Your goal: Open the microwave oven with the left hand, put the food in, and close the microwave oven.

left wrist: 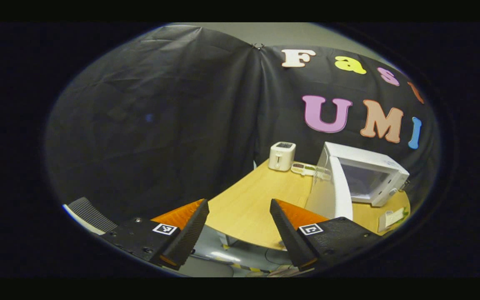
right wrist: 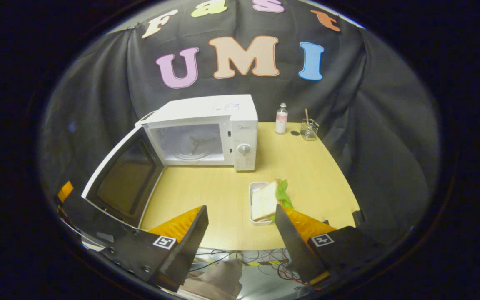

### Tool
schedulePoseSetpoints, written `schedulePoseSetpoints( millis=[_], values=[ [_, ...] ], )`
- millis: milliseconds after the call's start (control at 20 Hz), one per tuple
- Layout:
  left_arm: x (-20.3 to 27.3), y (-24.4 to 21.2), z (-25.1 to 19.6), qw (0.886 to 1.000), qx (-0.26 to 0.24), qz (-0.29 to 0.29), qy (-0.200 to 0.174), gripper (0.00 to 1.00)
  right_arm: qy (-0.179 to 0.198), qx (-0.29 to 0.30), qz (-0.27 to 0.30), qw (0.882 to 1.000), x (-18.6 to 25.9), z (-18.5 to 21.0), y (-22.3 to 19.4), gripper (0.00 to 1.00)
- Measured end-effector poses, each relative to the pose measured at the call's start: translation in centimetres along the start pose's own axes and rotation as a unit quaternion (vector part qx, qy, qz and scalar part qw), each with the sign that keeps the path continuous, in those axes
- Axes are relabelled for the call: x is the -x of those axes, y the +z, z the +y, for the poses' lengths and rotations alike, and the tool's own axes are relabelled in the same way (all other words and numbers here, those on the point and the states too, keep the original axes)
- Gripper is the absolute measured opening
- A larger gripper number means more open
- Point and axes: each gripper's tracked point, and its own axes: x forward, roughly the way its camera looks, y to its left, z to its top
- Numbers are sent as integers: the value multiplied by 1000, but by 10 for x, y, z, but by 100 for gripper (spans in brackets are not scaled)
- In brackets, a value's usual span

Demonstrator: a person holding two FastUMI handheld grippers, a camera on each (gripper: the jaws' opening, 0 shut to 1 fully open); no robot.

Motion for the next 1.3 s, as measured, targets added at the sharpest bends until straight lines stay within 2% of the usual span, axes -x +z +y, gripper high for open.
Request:
schedulePoseSetpoints(
  millis=[50,100,200,300,350,400,450,500,550,600,650,750,800,850,1000,1050,1100,1200,1250,1300],
  values=[
    [-3,12,-6,1000,-2,-15,3,90,0,-2,13,1000,-9,-7,-1,95],
    [-6,21,-13,1000,-5,-25,3,90,0,-5,26,1000,-18,-13,-2,100],
    [-11,34,-27,999,-3,-38,3,87,6,-18,54,998,-37,-24,-1,100],
    [-16,43,-42,999,5,-43,5,90,19,-41,81,996,-58,-35,2,100],
    [-21,44,-47,999,10,-45,10,86,20,-51,93,994,-69,-43,2,96],
    [-23,46,-53,999,13,-45,16,90,19,-55,103,993,-79,-53,4,100],
    [-25,48,-57,998,18,-46,23,86,18,-56,113,992,-89,-60,5,95],
    [-26,51,-63,998,25,-46,27,86,17,-56,122,991,-99,-68,8,94],
    [-27,52,-71,998,30,-47,30,90,22,-59,134,989,-109,-75,8,89],
    [-27,54,-77,998,34,-47,32,90,33,-64,150,986,-118,-77,6,98],
    [-25,58,-81,997,36,-52,36,86,45,-70,163,983,-128,-78,5,98],
    [-24,67,-90,996,39,-62,43,86,62,-80,197,975,-146,-82,-5,98],
    [-25,70,-96,996,40,-66,46,86,67,-81,215,971,-154,-86,-12,89],
    [-25,72,-100,996,41,-68,48,90,70,-82,233,967,-159,-89,-19,98],
    [-26,73,-112,995,39,-68,54,90,93,-91,263,956,-174,-89,-34,98],
    [-26,73,-117,995,41,-67,54,90,96,-91,273,953,-177,-90,-40,89],
    [-27,72,-119,996,44,-65,54,87,97,-90,283,950,-179,-92,-46,98],
    [-27,71,-123,996,45,-60,55,87,98,-93,302,944,-186,-95,-57,98],
    [-28,71,-129,996,43,-60,57,90,103,-100,307,941,-189,-94,-60,89],
    [-30,72,-132,996,39,-60,59,86,109,-113,312,937,-191,-91,-62,89]
  ],
)
